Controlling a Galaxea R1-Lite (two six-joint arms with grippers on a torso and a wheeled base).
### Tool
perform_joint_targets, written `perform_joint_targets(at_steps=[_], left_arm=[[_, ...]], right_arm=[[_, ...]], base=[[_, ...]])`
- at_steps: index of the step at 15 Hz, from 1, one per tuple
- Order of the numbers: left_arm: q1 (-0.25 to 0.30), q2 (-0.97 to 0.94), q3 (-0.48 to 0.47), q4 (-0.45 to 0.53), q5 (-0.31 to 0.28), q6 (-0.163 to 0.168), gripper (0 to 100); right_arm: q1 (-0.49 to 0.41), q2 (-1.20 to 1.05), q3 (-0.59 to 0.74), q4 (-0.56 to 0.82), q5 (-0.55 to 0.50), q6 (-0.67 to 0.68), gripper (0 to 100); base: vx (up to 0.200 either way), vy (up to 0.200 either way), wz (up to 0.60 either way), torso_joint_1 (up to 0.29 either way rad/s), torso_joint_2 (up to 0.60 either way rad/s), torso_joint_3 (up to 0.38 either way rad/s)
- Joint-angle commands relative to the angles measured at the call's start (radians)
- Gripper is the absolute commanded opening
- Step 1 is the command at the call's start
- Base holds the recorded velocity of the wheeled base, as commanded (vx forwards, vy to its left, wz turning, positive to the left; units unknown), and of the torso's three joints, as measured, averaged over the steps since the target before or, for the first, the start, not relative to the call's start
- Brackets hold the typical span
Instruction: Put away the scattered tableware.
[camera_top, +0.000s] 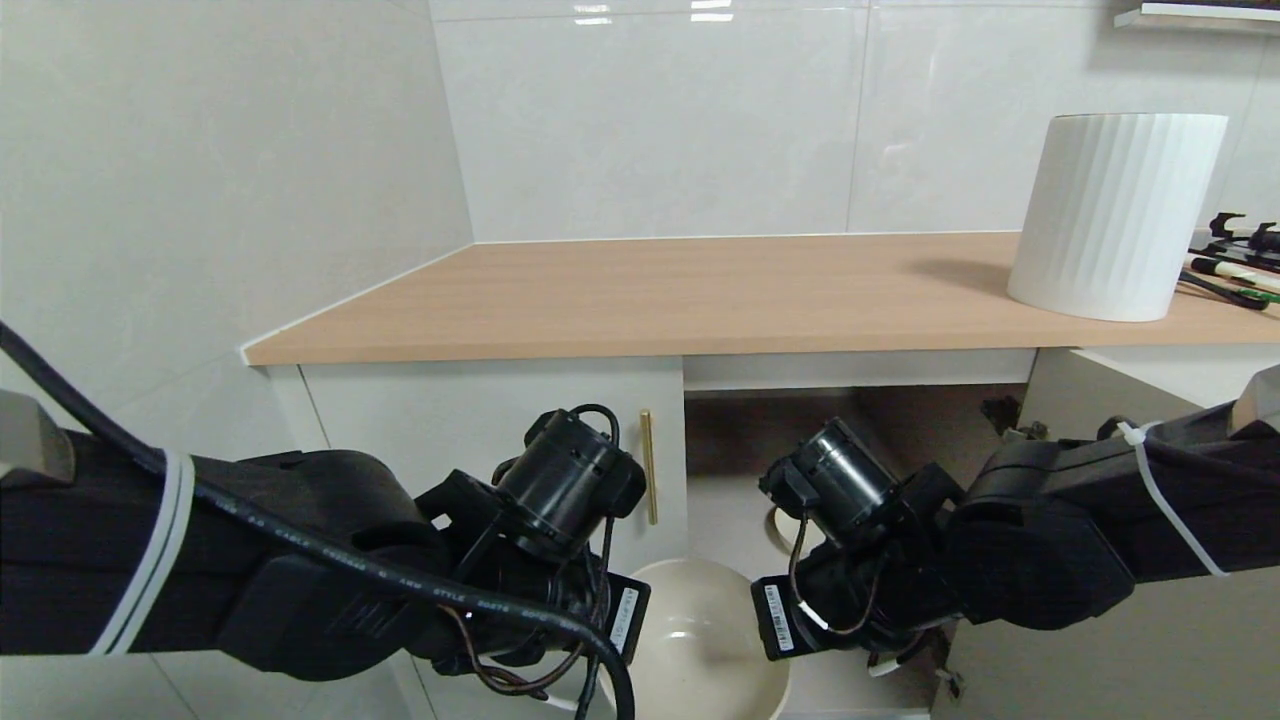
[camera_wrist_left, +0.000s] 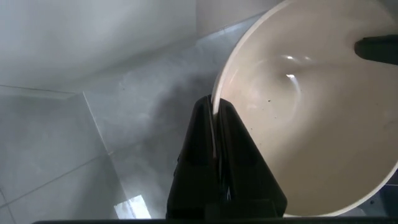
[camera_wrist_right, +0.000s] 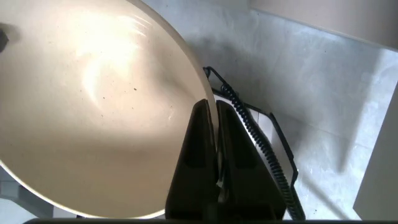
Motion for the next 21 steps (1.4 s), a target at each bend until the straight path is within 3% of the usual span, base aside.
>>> perform_joint_targets(at_steps=[1, 5, 6, 11, 14, 16, 18, 21], left_arm=[[0.001, -0.001, 0.001, 0.005, 0.006, 0.000, 0], [0.001, -0.001, 0.003, 0.005, 0.007, 0.000, 0], [0.002, -0.003, 0.003, 0.004, 0.006, 0.000, 100], [0.002, -0.004, 0.003, 0.004, 0.007, 0.000, 100], [0.002, -0.003, 0.003, 0.004, 0.007, -0.002, 100], [0.002, -0.006, 0.001, 0.004, 0.007, -0.002, 100], [0.002, -0.006, 0.003, 0.004, 0.007, 0.000, 100], [0.002, -0.007, 0.001, 0.004, 0.007, -0.002, 100]], right_arm=[[-0.001, 0.001, 0.002, 0.009, -0.006, -0.001, 0], [-0.001, 0.003, 0.003, 0.010, -0.006, -0.001, 0], [-0.001, 0.004, 0.003, 0.012, -0.006, -0.001, 0], [-0.013, 0.044, 0.003, 0.007, -0.023, -0.001, 0], [-0.133, 0.139, -0.033, -0.036, -0.084, 0.000, 0], [-0.262, 0.251, -0.041, -0.198, -0.155, 0.000, 0], [-0.293, 0.294, -0.015, -0.344, -0.191, 0.000, 0], [-0.337, 0.319, -0.020, -0.453, -0.218, 0.002, 0]], base=[[0.000, 0.000, 0.00, 0.000, 0.00, 0.000], [0.000, 0.000, 0.00, 0.000, 0.00, 0.000], [0.000, 0.000, 0.00, 0.000, 0.00, 0.000], [0.000, 0.000, 0.00, 0.000, 0.00, 0.000], [0.000, 0.000, 0.00, 0.000, 0.00, 0.000], [0.000, 0.000, 0.00, 0.000, 0.00, 0.000], [0.000, 0.000, 0.00, 0.000, 0.00, 0.000], [0.000, 0.000, 0.00, 0.000, 0.00, 0.000]])
